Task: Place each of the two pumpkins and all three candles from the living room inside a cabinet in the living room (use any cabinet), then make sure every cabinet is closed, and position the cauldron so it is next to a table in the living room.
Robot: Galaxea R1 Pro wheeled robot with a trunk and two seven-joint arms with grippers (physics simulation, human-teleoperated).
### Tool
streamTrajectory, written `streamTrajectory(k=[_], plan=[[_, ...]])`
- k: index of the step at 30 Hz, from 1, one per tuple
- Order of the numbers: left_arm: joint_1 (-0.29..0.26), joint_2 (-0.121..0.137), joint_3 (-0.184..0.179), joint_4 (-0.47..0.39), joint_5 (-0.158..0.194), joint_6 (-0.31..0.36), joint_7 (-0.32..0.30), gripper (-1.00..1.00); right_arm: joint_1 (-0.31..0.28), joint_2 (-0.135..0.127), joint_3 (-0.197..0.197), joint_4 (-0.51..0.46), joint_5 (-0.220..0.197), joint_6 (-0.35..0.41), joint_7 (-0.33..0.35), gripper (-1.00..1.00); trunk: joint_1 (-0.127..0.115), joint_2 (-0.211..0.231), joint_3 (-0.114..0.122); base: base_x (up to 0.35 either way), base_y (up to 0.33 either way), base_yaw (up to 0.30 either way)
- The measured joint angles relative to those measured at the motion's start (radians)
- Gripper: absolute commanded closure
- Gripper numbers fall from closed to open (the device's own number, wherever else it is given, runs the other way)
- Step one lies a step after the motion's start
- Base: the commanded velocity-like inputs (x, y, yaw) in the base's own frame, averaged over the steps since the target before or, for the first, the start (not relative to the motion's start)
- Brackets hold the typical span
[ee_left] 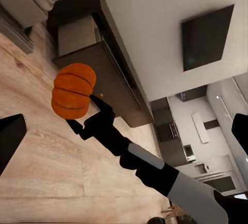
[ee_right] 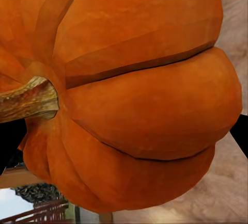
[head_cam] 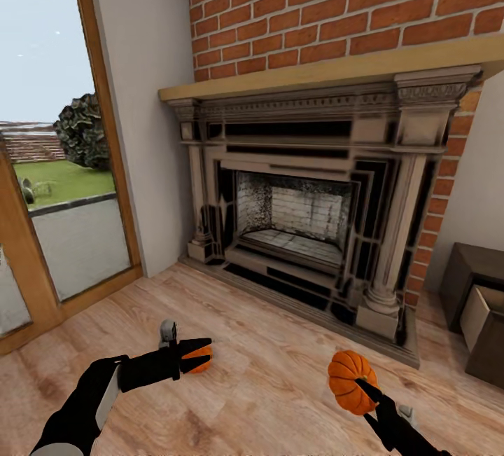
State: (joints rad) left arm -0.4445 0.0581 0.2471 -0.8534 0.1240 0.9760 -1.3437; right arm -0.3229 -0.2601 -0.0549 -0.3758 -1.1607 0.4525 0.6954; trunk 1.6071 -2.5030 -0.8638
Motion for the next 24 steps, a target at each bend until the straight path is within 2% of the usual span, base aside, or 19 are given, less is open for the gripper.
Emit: streamTrajectory(k=[10, 24], plan=[[0.000, 0.000, 0.000, 0.000, 0.000, 0.000, 0.001, -1.00, 0.000, -0.001, 0.001, -0.007, 0.003, -0.005, 0.008, 1.00, 0.000, 0.000, -0.016, 0.020, 0.302, 0.000], [0.000, 0.000, -0.002, 0.000, -0.001, 0.000, 0.003, -1.00, 0.000, -0.001, -0.001, -0.007, 0.002, -0.008, 0.004, 1.00, -0.001, 0.000, -0.030, 0.238, 0.237, 0.000]])
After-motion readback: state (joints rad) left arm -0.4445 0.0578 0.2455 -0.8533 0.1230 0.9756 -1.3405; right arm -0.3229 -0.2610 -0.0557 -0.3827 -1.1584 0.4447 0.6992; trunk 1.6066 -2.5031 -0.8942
